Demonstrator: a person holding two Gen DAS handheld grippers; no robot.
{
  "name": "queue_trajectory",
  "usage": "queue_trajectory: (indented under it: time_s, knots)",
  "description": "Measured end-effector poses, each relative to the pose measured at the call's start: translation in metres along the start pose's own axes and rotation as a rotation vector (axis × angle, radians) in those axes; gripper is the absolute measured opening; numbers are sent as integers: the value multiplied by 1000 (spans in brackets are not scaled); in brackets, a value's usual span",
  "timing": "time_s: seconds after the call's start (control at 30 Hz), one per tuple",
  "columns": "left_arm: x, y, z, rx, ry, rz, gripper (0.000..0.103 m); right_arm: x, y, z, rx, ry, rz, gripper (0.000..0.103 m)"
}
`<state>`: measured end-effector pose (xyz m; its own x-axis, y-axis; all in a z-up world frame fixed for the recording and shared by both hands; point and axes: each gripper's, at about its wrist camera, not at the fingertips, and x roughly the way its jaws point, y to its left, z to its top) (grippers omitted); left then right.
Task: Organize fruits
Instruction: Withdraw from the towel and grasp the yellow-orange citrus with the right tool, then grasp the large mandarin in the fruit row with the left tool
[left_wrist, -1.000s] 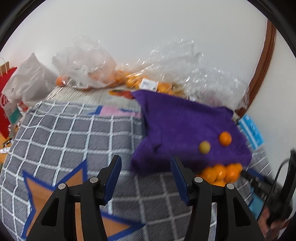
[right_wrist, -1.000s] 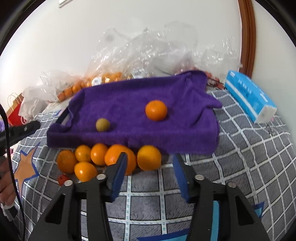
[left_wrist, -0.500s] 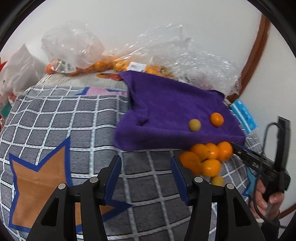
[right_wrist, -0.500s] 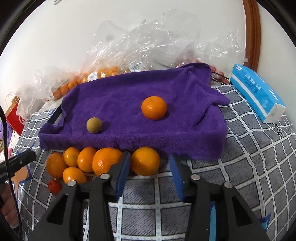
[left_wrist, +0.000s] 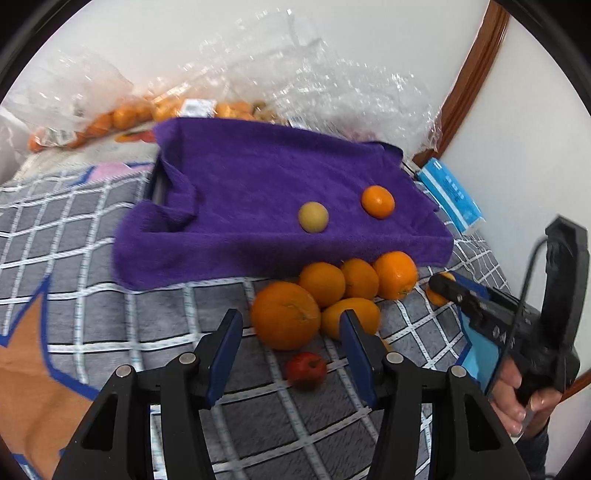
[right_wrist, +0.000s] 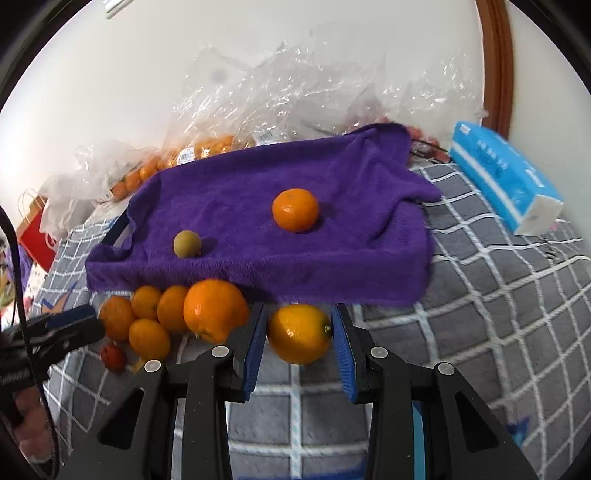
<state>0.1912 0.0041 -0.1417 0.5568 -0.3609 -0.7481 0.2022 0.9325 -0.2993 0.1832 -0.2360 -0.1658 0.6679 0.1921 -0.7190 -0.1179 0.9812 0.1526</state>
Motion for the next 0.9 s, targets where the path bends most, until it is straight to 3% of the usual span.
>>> queue_trajectory:
  time_s: [0.03,0.1,0.27,0.4,0.47,0.67,0.8,0.9]
  knots:
    - [3,-1,1,0,8,1,51,-1,0,-3,-12,10,-2,36]
    - [8,-1,1,-3,9,48,39,-1,-2,-8,-22,25,0,36]
    - [-4,11,1,-19,-2,21,39,-7,-6,-13,-1,20,30,36]
    - [-16,26,0,-14,14,147,39,-11,-8,-17,31,41,90,36]
    - [-16,34,-3,-7,31,165,41,-9,-4,-19,17,40,75,36]
    - [-12,42,-9,-21,-17,152,46,2,7,-22,-22,53,29,36]
    - [-5,32,-15,30,-53,206,44,0,8,-23,-27,30,11,36]
    - [-6,33,-15,25,-55,195,44,0,7,-24,-22,28,12,36]
